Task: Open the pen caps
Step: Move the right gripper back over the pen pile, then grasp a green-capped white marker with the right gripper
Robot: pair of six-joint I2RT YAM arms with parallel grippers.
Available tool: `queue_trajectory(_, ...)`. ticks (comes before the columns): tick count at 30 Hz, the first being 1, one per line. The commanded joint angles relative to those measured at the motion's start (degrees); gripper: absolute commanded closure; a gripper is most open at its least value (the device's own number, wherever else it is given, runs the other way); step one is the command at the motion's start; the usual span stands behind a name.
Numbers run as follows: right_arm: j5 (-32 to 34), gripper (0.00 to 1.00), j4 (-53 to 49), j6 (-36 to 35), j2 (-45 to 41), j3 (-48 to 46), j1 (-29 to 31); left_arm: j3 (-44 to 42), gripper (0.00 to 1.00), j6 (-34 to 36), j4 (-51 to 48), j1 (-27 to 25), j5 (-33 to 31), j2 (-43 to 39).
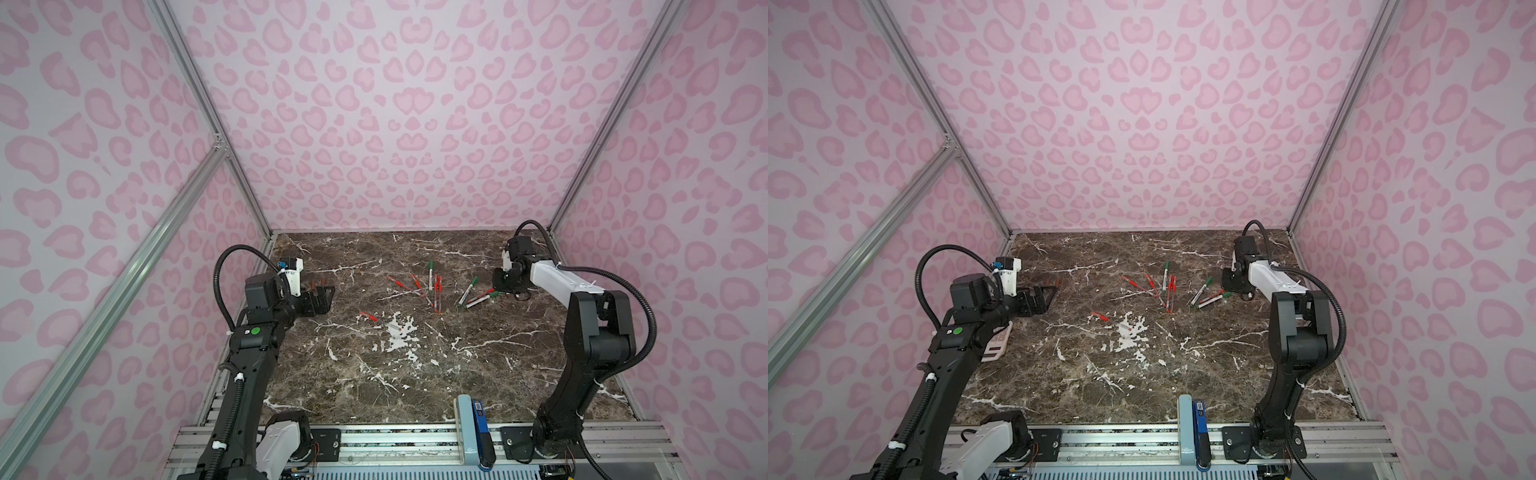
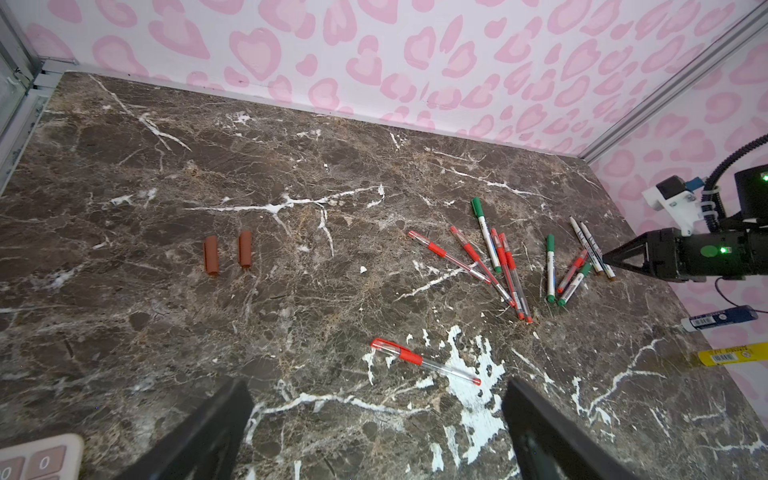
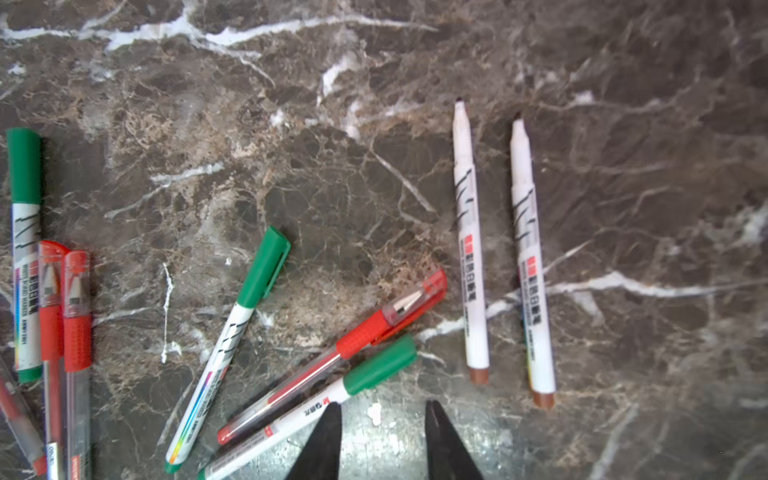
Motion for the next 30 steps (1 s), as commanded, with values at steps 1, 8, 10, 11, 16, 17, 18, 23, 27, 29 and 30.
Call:
queue_trajectory(1, -2.1, 0.61, 5.1, 5.6, 0.7, -2.4, 0.6, 0.4, 0.02, -0.4, 1.7, 0.1, 0.5, -0.2)
queue_trajectory(8, -2.7, 0.58, 6.9, 7.5, 5.1, -0.9, 0.7, 0.0, 0.02, -0.3, 1.8, 0.0, 0.7, -0.7)
queue_trajectory(10, -3.6, 0.58, 6.3, 7.9, 6.9, 0.6, 0.9, 0.5, 0.02, -0.1, 1.1, 0.1, 0.1, -0.4)
queue_trajectory(11, -4.4, 0.59, 6.1, 8.0, 7.7, 1.4, 1.2, 0.9, 0.02, -0.2, 0.6, 0.1, -0.4, -0.3)
queue_trajectory(16, -6.1, 0.63, 6.7, 8.2, 11.4, 5.4, 5.1, 0.3, 0.02, -0.1, 1.2, 0.0, 0.7, -0.7)
queue_trajectory(17, -6.3, 0.63, 6.4, 8.5, 12.3, 6.5, 6.2, 0.7, 0.02, -0.1, 0.8, 0.1, 0.1, -0.5)
queue_trajectory(18, -6.3, 0.63, 6.4, 8.7, 13.0, 7.4, 7.1, 1.1, 0.02, -0.1, 0.5, 0.1, -0.4, -0.4)
queue_trajectory(23, -5.9, 0.64, 3.7, 8.5, 18.1, 15.5, 12.6, 0.4, 0.02, -0.1, 1.1, 0.1, 0.7, -0.7)
queue_trajectory(27, -5.2, 0.62, 2.6, 7.9, 19.1, 18.4, 15.9, 0.8, 0.02, -0.2, 0.9, 0.1, -0.1, -0.8)
queue_trajectory(29, -4.7, 0.62, 0.6, 7.6, 19.6, 20.3, 16.4, 0.3, 0.02, -0.2, 1.3, 0.0, 0.6, -0.9)
queue_trajectory(30, -4.2, 0.61, -0.5, 7.4, 19.5, 20.9, 16.4, 0.5, 0.02, -0.1, 1.0, 0.1, 0.7, -0.8)
